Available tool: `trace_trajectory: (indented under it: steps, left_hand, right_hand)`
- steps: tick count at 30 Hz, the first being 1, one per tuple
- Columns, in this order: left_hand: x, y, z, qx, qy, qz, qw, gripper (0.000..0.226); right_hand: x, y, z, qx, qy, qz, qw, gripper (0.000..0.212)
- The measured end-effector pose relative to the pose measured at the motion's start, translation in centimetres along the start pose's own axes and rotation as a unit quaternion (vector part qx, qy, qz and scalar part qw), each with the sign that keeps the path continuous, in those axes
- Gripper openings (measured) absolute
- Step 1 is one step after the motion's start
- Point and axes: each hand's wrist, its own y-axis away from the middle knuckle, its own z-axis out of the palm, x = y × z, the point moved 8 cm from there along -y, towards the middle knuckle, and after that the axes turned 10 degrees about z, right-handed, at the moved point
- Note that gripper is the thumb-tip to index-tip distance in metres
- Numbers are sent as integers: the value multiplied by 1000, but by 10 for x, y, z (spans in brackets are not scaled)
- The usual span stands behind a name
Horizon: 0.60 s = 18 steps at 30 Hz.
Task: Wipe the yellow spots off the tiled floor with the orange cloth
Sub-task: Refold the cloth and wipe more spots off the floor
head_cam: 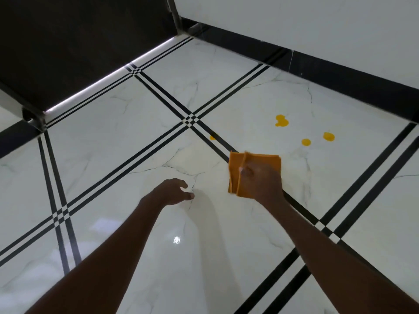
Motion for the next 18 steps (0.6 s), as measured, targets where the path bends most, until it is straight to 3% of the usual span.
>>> trace_trajectory:
  steps: [2,4,7,13,15,18]
  left_hand:
    - [-3,-3,4,-3,2,-1,1000,61]
    - [-4,-6,3,15,6,8,1000,60]
    - [-6,-15,-5,57,-26,32,998,72]
    - [-30,-50,-10,25,-130,38,990,128]
    - [-40,-66,-20,19,-149,37,988,146]
    - [-71,-91,-26,-15,-142,26,989,157]
  right_hand:
    - [19,1,31,29,130,-49,990,60]
    - [41,-1,60,-15,228,-66,971,74]
    - [53,-1,63,-21,232,-65,970,77]
    - [61,-17,54,38,223,17,974,82]
    - [23,-13,84,5,217,-56,975,82]
    - [-46,-12,143,-74,235,-224,943,81]
